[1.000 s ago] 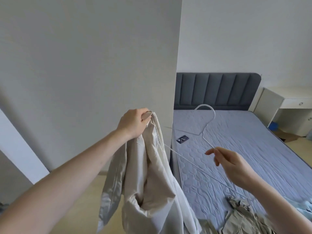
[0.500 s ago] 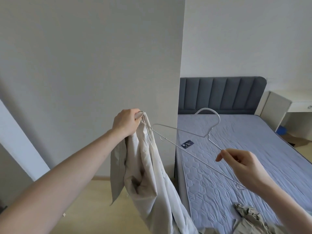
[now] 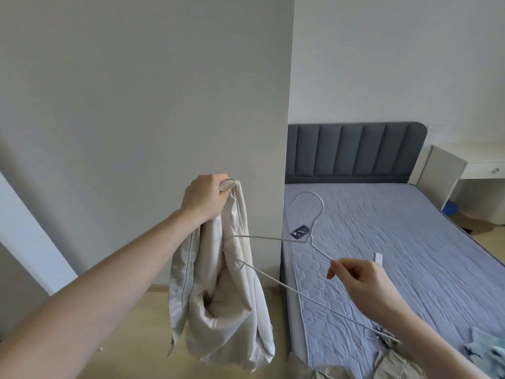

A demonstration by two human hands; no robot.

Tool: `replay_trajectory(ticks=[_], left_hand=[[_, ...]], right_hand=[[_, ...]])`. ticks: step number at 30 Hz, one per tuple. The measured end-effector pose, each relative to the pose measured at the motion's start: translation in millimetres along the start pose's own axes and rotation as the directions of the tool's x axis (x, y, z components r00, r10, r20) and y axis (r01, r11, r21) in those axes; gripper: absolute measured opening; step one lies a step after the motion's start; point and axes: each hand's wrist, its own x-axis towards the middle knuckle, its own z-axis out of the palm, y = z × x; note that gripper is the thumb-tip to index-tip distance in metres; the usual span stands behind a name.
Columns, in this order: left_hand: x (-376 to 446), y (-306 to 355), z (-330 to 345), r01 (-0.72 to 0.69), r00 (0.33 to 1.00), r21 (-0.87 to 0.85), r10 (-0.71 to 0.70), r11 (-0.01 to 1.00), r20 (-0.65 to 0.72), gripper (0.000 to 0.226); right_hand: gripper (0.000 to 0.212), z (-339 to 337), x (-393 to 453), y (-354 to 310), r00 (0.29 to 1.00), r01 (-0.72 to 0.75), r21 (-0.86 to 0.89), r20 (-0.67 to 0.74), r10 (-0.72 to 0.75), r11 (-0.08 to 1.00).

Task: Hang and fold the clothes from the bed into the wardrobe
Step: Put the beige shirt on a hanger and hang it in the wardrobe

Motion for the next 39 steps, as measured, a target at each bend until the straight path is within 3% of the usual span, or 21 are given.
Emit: replay_trajectory(ticks=[7, 13, 18, 22, 25, 30, 32, 34, 35, 37, 39], left_hand=[[-9.0, 20.4, -13.3, -0.085, 0.994, -0.076, 0.079, 0.993, -0.082, 0.03], [-34.5, 50.3, -37.6, -0.203, 0.974, -0.239, 0.171, 0.95, -0.145, 0.018], [-78.4, 77.2, -40.9, -0.251, 0.968, -0.409, 0.233, 0.878, -0.093, 0.012], [-118.0, 83.9, -32.9, -0.249, 0.939, -0.504, 0.333, 0.827, 0.084, 0.012], [-136.9, 79.6, -29.9, -0.252, 0.912, -0.406, 0.356, 0.878, 0.204, 0.016], [-144.8, 65.0, -36.0, -0.312, 0.84, -0.19, 0.363, 0.931, 0.402, 0.042], [-133.6, 59.0, -45.7, -0.339, 0.845, -0.222, 0.4, 0.914, 0.356, 0.041], [-113.1, 46.5, -54.5, -0.401, 0.885, -0.21, 0.436, 0.892, 0.165, 0.031], [-100.0, 38.7, -57.1, -0.445, 0.886, -0.122, 0.456, 0.887, 0.084, 0.031], [-73.7, 25.3, -58.8, -0.477, 0.878, 0.094, 0.468, 0.874, 0.1, 0.041], [-53.4, 17.4, -56.0, -0.508, 0.857, 0.168, 0.478, 0.845, 0.192, 0.039]], right_hand=[[0.037, 48.2, 9.3, -10.3, 0.999, -0.034, -0.017, -0.021, 0.034, 0.999], [0.041, 70.6, 27.8, -19.5, 0.986, -0.131, 0.126, -0.083, 0.142, 0.983], [0.05, 81.3, 31.2, -22.0, 0.977, -0.12, 0.329, -0.127, 0.169, 0.937], [0.071, 78.5, 31.4, -24.2, 0.975, -0.01, 0.436, -0.197, 0.106, 0.9], [0.072, 75.8, 29.8, -26.3, 0.971, 0.053, 0.439, -0.232, 0.056, 0.897], [0.067, 84.4, 15.1, -23.9, 0.962, 0.098, 0.488, -0.271, 0.044, 0.867], [0.064, 88.4, 8.8, -25.0, 0.958, 0.115, 0.528, -0.283, 0.046, 0.842], [0.063, 89.4, 6.5, -29.9, 0.957, 0.126, 0.558, -0.286, 0.047, 0.82], [0.062, 88.9, 6.6, -33.4, 0.958, 0.126, 0.566, -0.282, 0.048, 0.815], [0.062, 87.5, 8.0, -39.5, 0.959, 0.128, 0.576, -0.28, 0.048, 0.808], [0.064, 87.3, 10.3, -40.8, 0.958, 0.13, 0.587, -0.282, 0.052, 0.799]])
